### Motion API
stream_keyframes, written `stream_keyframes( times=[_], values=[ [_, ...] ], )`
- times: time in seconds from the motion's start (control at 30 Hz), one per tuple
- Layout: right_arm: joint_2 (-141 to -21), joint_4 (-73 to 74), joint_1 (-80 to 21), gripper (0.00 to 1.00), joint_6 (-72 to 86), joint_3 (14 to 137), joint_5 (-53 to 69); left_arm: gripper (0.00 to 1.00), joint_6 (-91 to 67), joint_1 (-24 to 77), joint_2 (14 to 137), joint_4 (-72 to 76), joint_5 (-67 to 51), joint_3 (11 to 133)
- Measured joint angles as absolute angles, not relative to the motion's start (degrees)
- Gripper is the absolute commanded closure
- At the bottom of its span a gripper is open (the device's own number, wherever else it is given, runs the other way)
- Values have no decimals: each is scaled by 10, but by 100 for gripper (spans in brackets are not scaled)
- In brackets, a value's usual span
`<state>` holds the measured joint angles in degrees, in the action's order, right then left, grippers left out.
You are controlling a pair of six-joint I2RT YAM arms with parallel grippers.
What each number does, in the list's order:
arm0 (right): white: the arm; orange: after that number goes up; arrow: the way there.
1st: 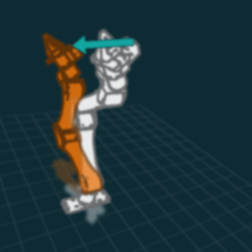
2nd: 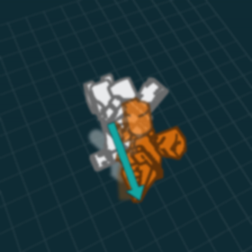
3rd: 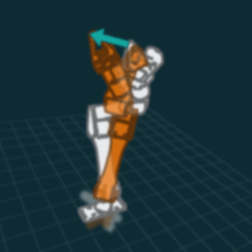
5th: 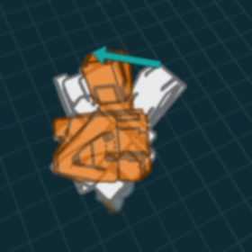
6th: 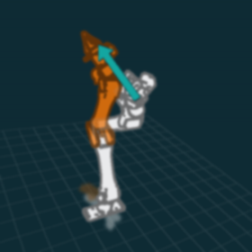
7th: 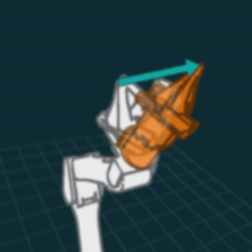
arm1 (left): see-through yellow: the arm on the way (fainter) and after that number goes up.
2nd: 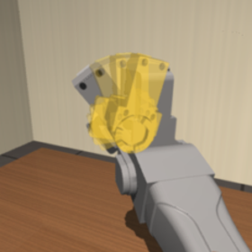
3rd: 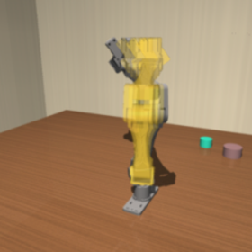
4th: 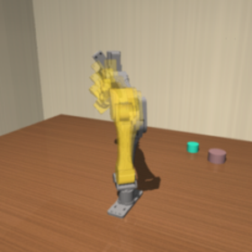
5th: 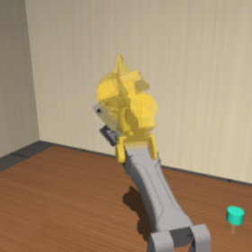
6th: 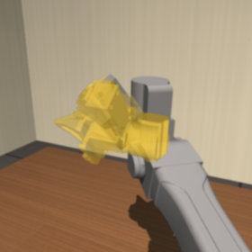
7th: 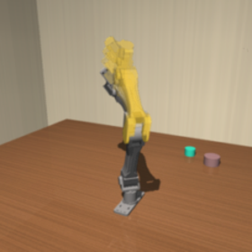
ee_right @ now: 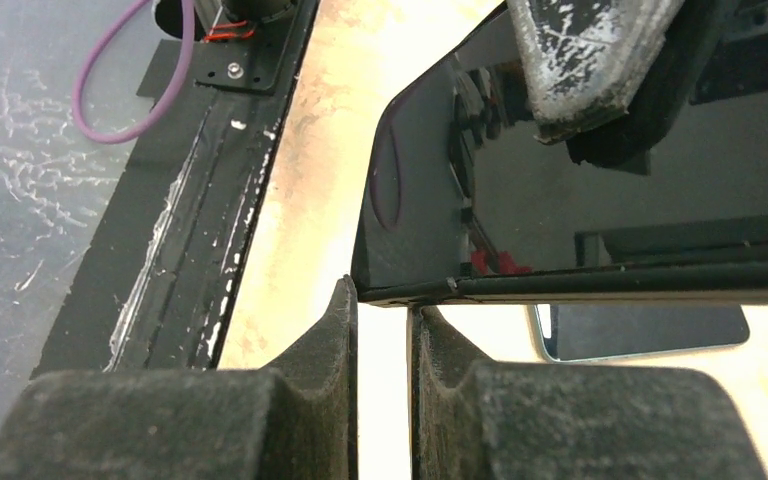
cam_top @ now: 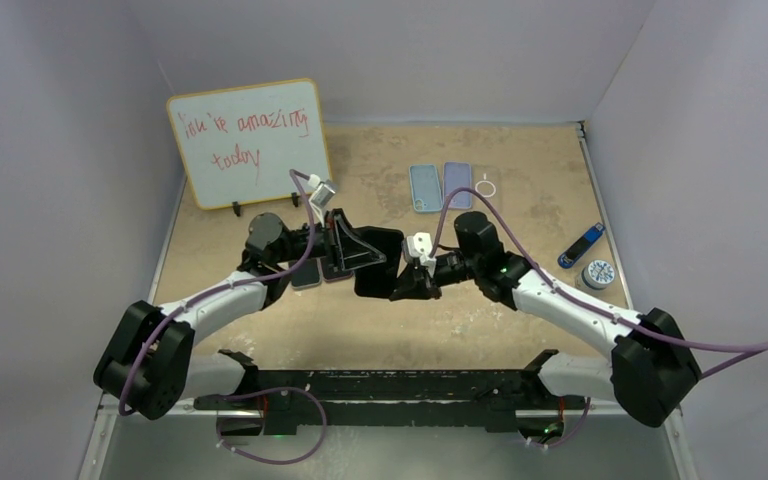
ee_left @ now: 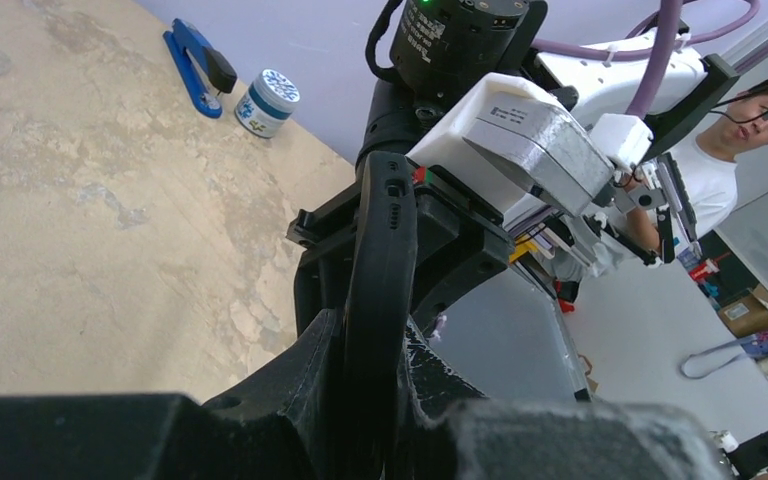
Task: Take the phone out of the phone case
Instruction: Remove the phone case from the phone.
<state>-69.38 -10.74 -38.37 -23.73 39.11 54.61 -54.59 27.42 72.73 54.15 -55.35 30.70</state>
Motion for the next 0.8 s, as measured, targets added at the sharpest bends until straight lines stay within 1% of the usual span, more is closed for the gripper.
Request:
stream_keyframes(
  times=[0.13, 0.3, 0.5, 0.53, 0.6, 0.63, 0.7, 0.73, 0.8],
  values=[
    [-698, -83, -389, 95, -267, 399, 533, 100, -541, 273, 728, 524, -549, 308],
    [-701, -68, -395, 97, -323, 402, 489, 100, -566, 270, 732, 496, -518, 309],
    [-701, -78, -397, 97, -339, 402, 454, 100, -582, 268, 733, 479, -496, 310],
    [-701, -93, -397, 96, -336, 402, 444, 100, -590, 271, 733, 477, -497, 310],
    [-701, -118, -397, 88, -323, 401, 429, 100, -597, 274, 733, 476, -497, 310],
    [-701, -129, -397, 87, -314, 401, 423, 100, -601, 274, 733, 476, -496, 310],
    [-701, -160, -397, 83, -280, 392, 404, 100, -607, 274, 731, 476, -493, 310],
    [-701, -178, -397, 78, -258, 386, 395, 100, -608, 274, 731, 476, -490, 310],
    [-700, -212, -397, 74, -207, 373, 377, 100, -611, 274, 729, 476, -484, 310]
  ],
)
